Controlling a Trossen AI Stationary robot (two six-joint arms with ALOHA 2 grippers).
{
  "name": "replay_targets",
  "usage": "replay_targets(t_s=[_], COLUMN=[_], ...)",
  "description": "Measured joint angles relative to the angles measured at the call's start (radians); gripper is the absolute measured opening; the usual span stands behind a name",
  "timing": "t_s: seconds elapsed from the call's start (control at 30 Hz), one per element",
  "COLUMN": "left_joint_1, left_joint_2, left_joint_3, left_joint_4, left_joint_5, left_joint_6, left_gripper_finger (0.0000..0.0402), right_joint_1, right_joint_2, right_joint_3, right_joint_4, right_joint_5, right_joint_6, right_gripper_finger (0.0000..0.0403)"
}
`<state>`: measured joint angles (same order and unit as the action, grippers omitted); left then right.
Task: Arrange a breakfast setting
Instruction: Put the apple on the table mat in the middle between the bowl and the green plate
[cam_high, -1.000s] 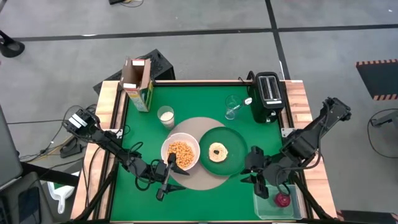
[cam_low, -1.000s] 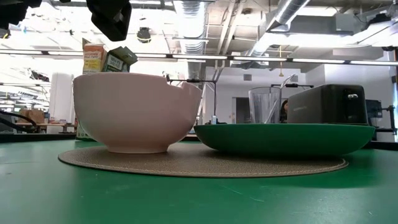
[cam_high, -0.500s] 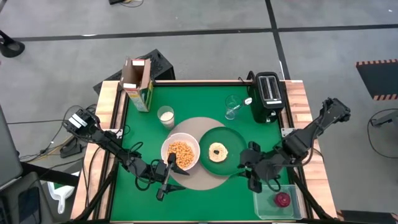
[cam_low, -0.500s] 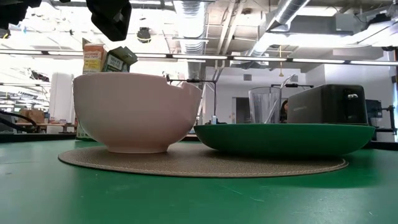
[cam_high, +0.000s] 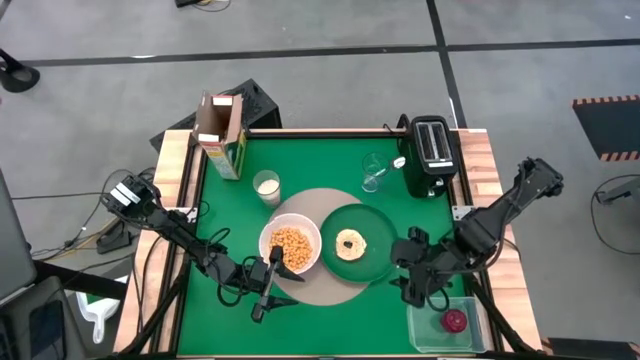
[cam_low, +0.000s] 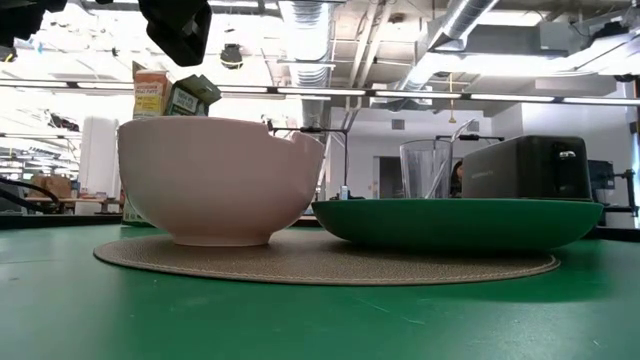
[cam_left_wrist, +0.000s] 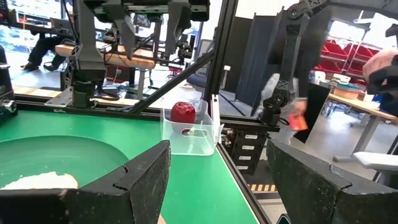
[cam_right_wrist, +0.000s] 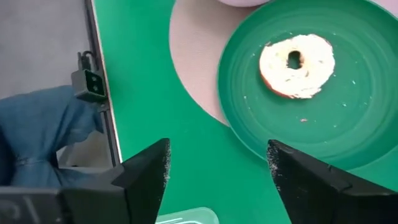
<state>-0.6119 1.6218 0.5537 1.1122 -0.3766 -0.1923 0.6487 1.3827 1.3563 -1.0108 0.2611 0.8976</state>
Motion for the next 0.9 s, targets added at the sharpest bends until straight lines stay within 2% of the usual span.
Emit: replay_targets(t_s=[0.3, 0.57, 0.77, 0.9], left_joint_1=[0.0, 0.0, 0.0, 0.0], left_joint_2=[0.0, 0.0, 0.0, 0.0], left_joint_3=[0.0, 0.0, 0.0, 0.0], left_joint_4=[0.0, 0.0, 0.0, 0.0], left_joint_5=[0.0, 0.0, -0.001, -0.001], left_joint_6=[0.0, 0.0, 0.0, -0.001], left_gripper_finger=[0.0251, 0.0251, 0.0251, 0.0251], right_joint_1=[0.0, -0.001, 0.025, 0.052], right_joint_2=[0.0, 0.0, 0.0, 0.0], right_joint_3=[0.0, 0.0, 0.0, 0.0], right_joint_4=[-0.009, -0.137, -0.284, -0.282], right_joint_5=[0.0, 0.002, -0.008, -0.042], right_joint_6=[0.023, 0.194, 0.339, 0.312], right_gripper_finger=[0.0337, 0.0394, 0.0394, 0.0397])
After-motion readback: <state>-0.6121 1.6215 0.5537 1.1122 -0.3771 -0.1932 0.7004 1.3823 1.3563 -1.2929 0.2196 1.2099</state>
